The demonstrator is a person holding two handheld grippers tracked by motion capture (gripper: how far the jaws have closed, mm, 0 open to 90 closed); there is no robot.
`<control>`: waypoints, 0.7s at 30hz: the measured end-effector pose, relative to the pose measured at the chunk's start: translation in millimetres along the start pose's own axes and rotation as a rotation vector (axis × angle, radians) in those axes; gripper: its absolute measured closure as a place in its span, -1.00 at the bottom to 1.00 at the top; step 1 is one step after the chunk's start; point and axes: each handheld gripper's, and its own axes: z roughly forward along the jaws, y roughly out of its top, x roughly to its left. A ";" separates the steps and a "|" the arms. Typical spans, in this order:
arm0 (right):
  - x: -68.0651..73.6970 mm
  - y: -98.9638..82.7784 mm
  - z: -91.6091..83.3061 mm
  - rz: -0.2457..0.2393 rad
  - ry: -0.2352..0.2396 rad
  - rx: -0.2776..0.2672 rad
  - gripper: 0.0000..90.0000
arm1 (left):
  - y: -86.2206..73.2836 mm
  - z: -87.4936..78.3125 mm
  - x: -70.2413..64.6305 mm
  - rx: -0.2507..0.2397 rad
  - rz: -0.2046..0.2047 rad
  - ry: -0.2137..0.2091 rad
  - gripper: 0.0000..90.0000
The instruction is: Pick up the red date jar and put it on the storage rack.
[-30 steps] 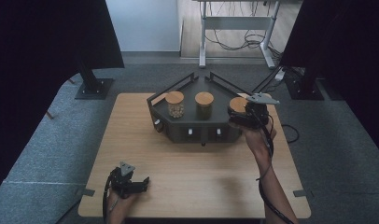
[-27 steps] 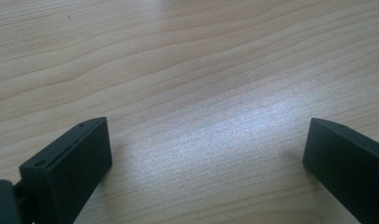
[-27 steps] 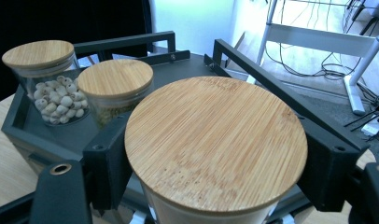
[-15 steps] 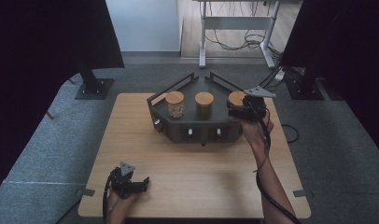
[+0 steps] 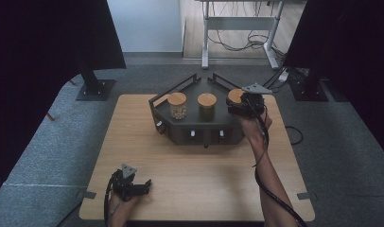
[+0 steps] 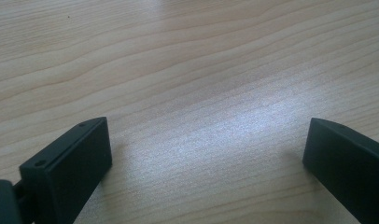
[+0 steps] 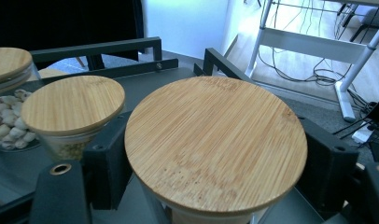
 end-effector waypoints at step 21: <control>-5.4 -15.7 21.1 0.032 0.011 0.042 -0.49 | 0.0 0.0 0.0 0.000 0.000 0.000 -0.98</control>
